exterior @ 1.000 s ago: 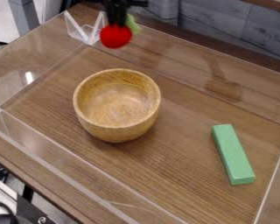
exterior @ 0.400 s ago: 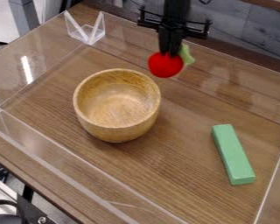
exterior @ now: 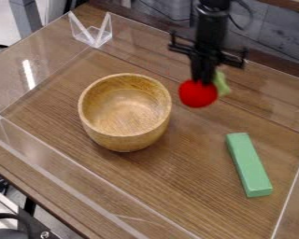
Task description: Move the red fruit to the right
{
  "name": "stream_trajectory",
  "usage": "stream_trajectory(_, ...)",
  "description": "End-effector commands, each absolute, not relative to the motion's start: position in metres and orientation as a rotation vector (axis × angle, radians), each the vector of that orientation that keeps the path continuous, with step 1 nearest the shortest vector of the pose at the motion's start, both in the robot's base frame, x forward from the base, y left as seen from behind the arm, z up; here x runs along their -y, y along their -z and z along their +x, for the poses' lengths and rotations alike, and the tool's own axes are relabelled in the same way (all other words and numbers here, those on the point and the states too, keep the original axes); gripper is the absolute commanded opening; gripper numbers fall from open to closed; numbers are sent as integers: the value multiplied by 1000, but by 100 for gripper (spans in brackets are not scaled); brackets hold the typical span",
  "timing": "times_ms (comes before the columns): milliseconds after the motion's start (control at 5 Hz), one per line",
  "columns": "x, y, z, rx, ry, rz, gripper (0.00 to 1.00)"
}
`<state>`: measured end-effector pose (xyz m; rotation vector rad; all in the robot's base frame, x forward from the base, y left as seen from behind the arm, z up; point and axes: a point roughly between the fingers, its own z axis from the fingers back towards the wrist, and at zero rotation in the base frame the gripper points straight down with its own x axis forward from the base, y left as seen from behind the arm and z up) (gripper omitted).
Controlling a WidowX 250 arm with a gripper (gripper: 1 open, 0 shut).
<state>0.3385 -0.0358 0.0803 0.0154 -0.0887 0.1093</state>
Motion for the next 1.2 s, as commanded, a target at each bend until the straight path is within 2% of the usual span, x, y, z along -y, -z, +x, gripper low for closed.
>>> stream_trajectory(0,53,-97,332,148,-163,-20,0)
stream_trajectory(200,60,-90,322,144,-209,-38,0)
stream_trajectory(600,43,-70,311,154,-32,-104,0)
stream_trajectory(800,38,-69,319,158,14,-124,100)
stream_trajectory(1000,35,-65,329,157,47,-139,0)
